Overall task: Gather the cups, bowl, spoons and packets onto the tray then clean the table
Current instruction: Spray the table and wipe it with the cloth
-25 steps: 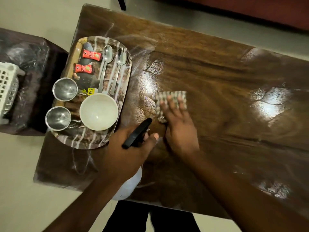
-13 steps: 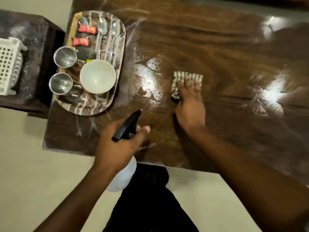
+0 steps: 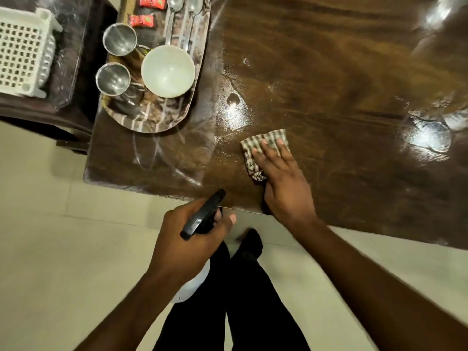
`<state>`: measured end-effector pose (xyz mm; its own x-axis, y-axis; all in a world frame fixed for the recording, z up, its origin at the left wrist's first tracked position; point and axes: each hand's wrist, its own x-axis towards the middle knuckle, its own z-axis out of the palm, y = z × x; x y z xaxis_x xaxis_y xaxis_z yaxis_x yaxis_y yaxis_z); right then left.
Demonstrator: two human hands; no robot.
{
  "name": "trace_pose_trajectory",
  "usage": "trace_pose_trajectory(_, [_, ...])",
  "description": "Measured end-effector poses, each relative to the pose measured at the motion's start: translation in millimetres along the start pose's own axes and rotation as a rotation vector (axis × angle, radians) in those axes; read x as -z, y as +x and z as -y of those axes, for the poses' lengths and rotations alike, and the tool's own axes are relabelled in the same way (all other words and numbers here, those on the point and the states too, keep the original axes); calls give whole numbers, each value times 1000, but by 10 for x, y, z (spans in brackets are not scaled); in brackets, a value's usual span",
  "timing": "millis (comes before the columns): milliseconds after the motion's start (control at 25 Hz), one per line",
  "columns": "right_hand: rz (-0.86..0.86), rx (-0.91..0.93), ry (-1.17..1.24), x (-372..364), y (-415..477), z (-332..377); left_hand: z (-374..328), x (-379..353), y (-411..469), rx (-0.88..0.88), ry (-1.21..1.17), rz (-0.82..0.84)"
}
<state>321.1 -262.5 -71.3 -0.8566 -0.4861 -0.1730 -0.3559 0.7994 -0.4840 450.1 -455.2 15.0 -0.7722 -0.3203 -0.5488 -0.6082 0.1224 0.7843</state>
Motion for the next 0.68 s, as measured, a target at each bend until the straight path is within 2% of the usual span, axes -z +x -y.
trace_pose_trajectory(40, [-60,-137,46,-124,-64,190,17,1,-17,-4,-1,-2])
trace_pose_trajectory(80, [-82,-181,66,-260,-146,372,32,-9,-23,-10,4,-15])
trace_pose_trajectory(120, [-64,-146,72,-387,-253,505,43,-18,-20,-18,9,-38])
trace_pose_trajectory(240, [107,168,21,-527,-670,494,13,-7,4,-67,10,-82])
trace_pose_trajectory(320, [152,233,-41,-432,-907,218,-28,38,31,-98,20,-103])
trace_pose_trajectory(440, [51,80,-36,-267,-1246,-163,-111,121,76,-125,-9,-140])
trace_pose_trajectory(560, [-126,-134,49,-219,-1444,-208,-201,192,123,-186,-47,-189])
trace_pose_trajectory(680, [-313,-299,282,-216,-1270,-25,-244,243,202,-295,-50,-275])
